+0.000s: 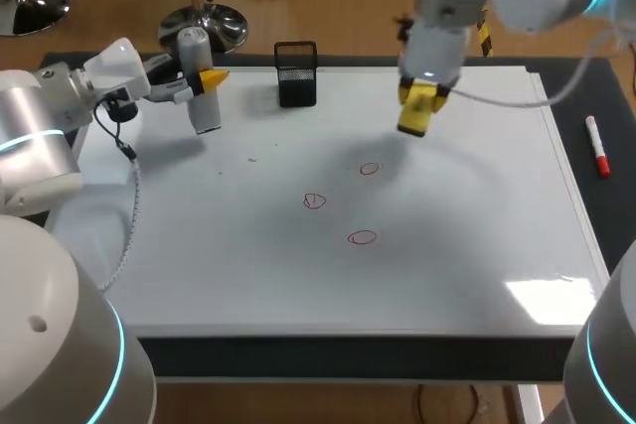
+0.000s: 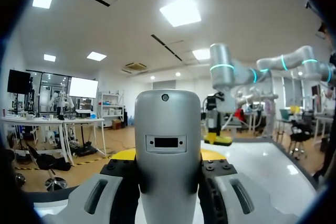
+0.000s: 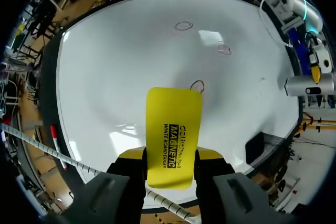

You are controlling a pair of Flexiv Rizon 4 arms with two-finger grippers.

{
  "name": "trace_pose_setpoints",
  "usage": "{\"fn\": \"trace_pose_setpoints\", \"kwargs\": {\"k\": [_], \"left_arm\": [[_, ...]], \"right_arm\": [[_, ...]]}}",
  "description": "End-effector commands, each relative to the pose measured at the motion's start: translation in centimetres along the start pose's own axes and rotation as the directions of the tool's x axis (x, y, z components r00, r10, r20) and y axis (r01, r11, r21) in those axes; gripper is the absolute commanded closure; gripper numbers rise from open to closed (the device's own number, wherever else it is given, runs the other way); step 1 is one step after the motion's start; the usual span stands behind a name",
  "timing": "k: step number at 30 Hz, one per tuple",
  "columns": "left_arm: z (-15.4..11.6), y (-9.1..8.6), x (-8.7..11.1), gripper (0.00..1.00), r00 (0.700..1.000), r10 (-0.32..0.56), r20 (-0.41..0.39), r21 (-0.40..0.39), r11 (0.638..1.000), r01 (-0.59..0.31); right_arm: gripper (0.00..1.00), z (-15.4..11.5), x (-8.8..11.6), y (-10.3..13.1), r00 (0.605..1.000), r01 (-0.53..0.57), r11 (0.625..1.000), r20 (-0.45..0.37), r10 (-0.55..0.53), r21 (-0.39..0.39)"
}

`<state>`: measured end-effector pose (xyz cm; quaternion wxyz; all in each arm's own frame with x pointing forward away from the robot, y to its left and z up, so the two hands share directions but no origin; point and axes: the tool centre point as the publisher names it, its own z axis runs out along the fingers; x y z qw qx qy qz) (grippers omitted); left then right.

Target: Pick up the inspection probe, press it on each red-marked spot on the whiteboard one by one, put down the probe, pick up the eraser, and wipe off all the red marks.

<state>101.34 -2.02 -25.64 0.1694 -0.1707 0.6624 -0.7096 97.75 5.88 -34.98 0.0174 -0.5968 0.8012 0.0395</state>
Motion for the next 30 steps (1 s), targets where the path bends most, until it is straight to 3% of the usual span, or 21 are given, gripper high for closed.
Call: {"fn": "trace_pose_setpoints", "kwargs": {"k": [1, 14, 20, 25, 30], "left_arm": [[0.1, -0.1, 0.0, 1.0, 1.0, 0.0, 0.0, 0.0, 1.0, 0.0], [0.1, -0.1, 0.0, 1.0, 1.0, 0.0, 0.0, 0.0, 1.0, 0.0], [0.1, -0.1, 0.0, 1.0, 1.0, 0.0, 0.0, 0.0, 1.0, 0.0], [0.1, -0.1, 0.0, 1.0, 1.0, 0.0, 0.0, 0.0, 1.0, 0.0], [0.1, -0.1, 0.0, 1.0, 1.0, 0.0, 0.0, 0.0, 1.0, 0.0]], "right_arm": [[1.0, 0.7, -2.4, 2.3, 0.999, 0.023, 1.0, -0.047, -0.022, 0.022], [1.0, 2.4, -8.2, 9.3, 0.99, 0.134, 0.991, -0.03, -0.135, -0.006], [1.0, 3.3, -10.0, 11.7, 0.986, 0.166, 0.986, -0.023, -0.166, -0.021], [1.0, 4.1, -11.7, 13.4, 0.976, 0.211, 0.977, -0.056, -0.209, 0.025], [1.0, 4.9, -13.6, 15.0, 0.969, 0.245, 0.969, -0.046, -0.244, 0.019]]}}
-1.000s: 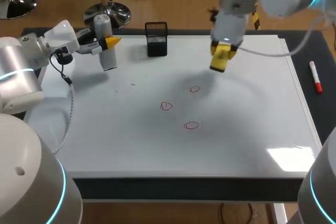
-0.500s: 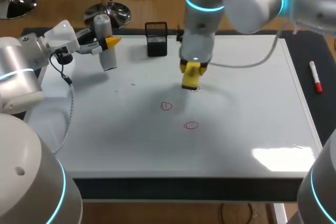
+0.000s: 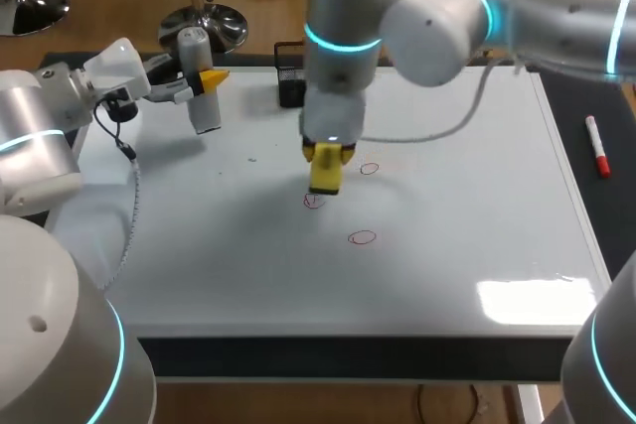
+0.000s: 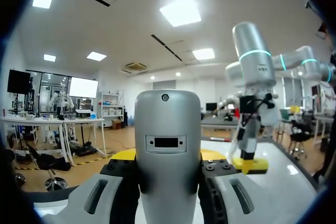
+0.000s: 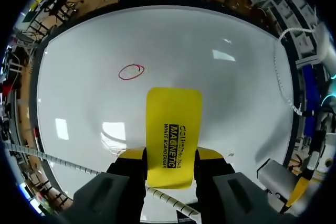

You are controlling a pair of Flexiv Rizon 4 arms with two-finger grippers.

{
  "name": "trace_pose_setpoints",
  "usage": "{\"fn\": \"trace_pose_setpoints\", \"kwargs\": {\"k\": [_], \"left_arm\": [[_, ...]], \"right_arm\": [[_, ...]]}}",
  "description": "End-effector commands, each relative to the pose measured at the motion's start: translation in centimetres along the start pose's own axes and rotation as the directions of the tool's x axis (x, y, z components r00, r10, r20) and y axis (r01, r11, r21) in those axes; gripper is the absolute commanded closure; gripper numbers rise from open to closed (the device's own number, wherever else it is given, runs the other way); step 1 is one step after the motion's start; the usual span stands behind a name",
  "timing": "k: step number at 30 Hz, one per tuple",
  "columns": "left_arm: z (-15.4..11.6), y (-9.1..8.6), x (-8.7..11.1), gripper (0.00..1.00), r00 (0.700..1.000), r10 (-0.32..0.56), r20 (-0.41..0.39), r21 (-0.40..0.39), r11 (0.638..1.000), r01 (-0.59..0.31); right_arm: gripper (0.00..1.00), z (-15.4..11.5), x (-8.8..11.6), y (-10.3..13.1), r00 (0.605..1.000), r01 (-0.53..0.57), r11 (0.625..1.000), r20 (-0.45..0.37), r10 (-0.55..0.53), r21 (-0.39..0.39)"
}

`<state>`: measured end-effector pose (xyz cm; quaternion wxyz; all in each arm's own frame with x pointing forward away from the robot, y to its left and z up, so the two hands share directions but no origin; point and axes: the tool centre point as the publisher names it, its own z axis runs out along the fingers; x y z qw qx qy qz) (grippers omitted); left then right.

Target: Pick up the inspection probe, press it on each red-marked spot on the whiteboard one by one, put down the probe, pick up the eraser, and wipe off all the red marks.

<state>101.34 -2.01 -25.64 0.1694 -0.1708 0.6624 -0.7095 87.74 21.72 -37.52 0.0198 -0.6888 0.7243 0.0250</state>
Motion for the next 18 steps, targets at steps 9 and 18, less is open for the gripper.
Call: {"fn": "trace_pose_setpoints", "kwargs": {"k": [9, 18], "left_arm": [[0.1, -0.1, 0.0, 1.0, 1.0, 0.0, -0.001, 0.0, 1.0, 0.0], [0.1, -0.1, 0.0, 1.0, 1.0, 0.0, -0.001, 0.0, 1.0, 0.0]], "right_arm": [[1.0, 2.3, -4.1, 1.7, 0.999, 0.043, 0.999, 0.005, -0.043, 0.025], [1.0, 4.0, -4.7, 2.4, 0.998, 0.065, 0.997, -0.006, -0.065, 0.03]]}}
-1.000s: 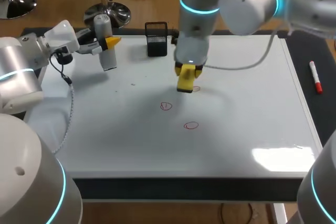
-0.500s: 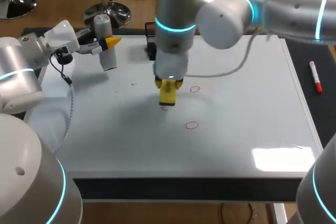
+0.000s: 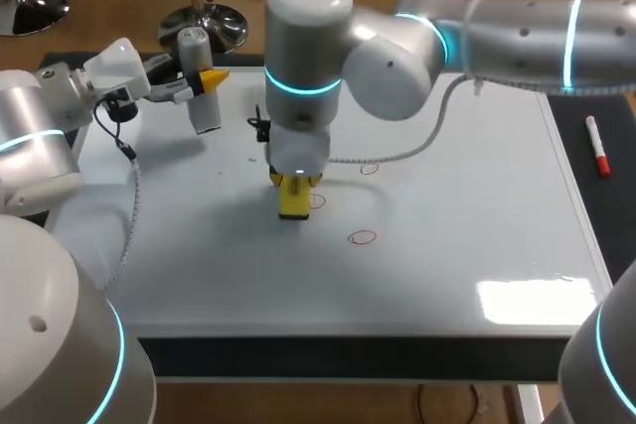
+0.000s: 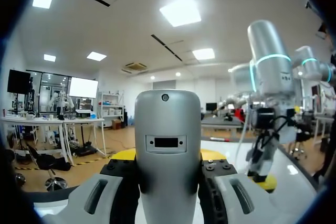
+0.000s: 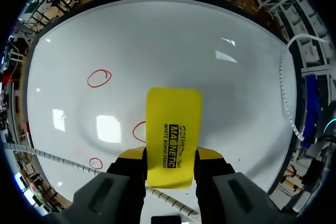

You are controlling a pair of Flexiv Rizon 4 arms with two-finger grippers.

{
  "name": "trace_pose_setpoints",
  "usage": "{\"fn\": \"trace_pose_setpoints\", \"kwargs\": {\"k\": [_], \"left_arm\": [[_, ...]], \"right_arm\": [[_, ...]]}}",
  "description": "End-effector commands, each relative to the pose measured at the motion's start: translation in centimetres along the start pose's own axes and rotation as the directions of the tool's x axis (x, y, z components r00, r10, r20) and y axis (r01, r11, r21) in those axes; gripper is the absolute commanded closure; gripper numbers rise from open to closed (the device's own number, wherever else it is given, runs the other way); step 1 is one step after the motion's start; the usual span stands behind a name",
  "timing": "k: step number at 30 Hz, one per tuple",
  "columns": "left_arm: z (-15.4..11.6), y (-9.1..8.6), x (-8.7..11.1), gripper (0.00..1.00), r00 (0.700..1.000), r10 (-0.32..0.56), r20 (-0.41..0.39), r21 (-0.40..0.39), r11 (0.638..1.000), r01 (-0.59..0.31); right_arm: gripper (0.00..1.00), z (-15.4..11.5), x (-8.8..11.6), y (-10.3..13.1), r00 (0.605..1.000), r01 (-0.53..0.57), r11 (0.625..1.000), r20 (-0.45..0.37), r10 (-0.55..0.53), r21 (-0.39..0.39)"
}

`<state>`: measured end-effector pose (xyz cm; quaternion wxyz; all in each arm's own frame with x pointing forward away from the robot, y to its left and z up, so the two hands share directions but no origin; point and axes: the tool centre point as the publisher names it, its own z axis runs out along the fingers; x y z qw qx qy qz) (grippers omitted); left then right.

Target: Pick up the inspection probe, press it on each red-marked spot on the whiteboard one by one, put down the probe, pick up the eraser, and wipe off all the red marks.

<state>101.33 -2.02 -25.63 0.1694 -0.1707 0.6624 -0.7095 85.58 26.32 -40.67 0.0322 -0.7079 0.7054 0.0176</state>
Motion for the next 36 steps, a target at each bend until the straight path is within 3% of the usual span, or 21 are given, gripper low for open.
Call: {"fn": "trace_pose_setpoints", "kwargs": {"k": [1, 27, 36], "left_arm": [[0.1, -0.1, 0.0, 1.0, 1.0, 0.0, 0.0, 0.0, 1.0, 0.0], [0.1, -0.1, 0.0, 1.0, 1.0, 0.0, 0.0, 0.0, 1.0, 0.0], [0.1, -0.1, 0.0, 1.0, 1.0, 0.0, 0.0, 0.0, 1.0, 0.0]], "right_arm": [[1.0, 0.6, -0.5, 0.1, 1.0, 0.01, 1.0, -0.012, -0.01, 0.005], [1.0, 3.3, 0.3, 1.2, 0.999, 0.027, 0.998, -0.035, -0.028, -0.051], [1.0, 4.0, 2.1, 1.7, 0.998, 0.01, 0.998, -0.063, -0.014, -0.058]]}}
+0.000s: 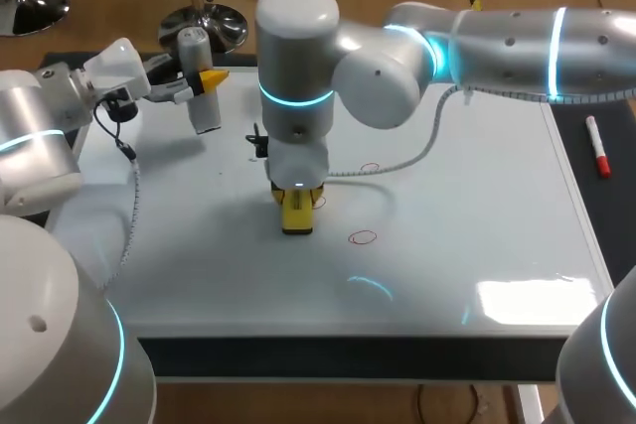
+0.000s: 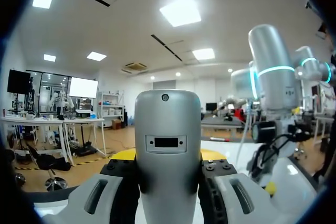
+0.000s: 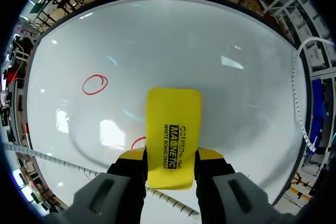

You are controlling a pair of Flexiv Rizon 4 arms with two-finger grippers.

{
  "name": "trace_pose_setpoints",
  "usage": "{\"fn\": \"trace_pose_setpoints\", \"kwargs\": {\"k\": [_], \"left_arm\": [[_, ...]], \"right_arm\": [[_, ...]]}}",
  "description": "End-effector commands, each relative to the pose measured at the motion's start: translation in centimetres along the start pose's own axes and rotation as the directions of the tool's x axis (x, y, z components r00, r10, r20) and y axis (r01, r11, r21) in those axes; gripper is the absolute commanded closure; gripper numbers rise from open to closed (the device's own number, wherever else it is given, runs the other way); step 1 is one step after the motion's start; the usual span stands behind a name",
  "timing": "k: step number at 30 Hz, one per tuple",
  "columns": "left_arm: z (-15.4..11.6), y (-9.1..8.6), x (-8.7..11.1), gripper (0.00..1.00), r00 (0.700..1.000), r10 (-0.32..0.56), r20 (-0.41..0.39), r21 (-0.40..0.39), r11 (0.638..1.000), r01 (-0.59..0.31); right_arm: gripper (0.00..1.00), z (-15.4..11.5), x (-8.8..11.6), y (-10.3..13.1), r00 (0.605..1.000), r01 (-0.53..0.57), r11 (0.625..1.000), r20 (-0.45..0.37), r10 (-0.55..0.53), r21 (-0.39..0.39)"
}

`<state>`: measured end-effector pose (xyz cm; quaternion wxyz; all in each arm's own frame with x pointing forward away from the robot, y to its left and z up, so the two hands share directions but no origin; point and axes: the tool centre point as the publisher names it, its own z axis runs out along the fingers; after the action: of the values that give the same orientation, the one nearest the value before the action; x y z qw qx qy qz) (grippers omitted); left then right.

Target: Pick up the inspection probe, press it on each red-marked spot on the whiteboard one by one, put down the probe, pick up the eraser, and wipe off all the red marks.

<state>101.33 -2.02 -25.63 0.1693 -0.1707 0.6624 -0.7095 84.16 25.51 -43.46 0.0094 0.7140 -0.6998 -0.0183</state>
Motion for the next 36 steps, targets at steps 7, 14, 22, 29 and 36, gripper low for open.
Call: {"fn": "trace_pose_setpoints", "kwargs": {"k": [7, 14, 22, 29, 36], "left_arm": [[0.1, -0.1, 0.0, 1.0, 1.0, 0.0, 0.0, 0.0, 1.0, 0.0], [0.1, -0.1, 0.0, 1.0, 1.0, 0.0, 0.0, 0.0, 1.0, 0.0], [0.1, -0.1, 0.0, 1.0, 1.0, 0.0, 0.0, 0.0, 1.0, 0.0], [0.1, -0.1, 0.0, 1.0, 1.0, 0.0, 0.0, 0.0, 1.0, 0.0], [0.1, -0.1, 0.0, 1.0, 1.0, 0.0, 0.0, 0.0, 1.0, 0.0]], "right_arm": [[1.0, 2.2, 3.0, 0.5, 0.999, -0.033, 0.999, -0.025, 0.033, -0.009], [1.0, 2.6, 4.8, 1.2, 0.997, -0.072, 0.997, -0.031, 0.071, -0.024], [1.0, 3.1, 6.5, 1.7, 0.994, -0.097, 0.995, -0.049, 0.095, -0.039], [1.0, 2.8, 6.9, 1.7, 0.993, -0.111, 0.993, -0.051, 0.11, -0.032], [1.0, 0.0, 6.2, 1.2, 0.995, -0.093, 0.995, -0.033, 0.092, -0.037]]}}
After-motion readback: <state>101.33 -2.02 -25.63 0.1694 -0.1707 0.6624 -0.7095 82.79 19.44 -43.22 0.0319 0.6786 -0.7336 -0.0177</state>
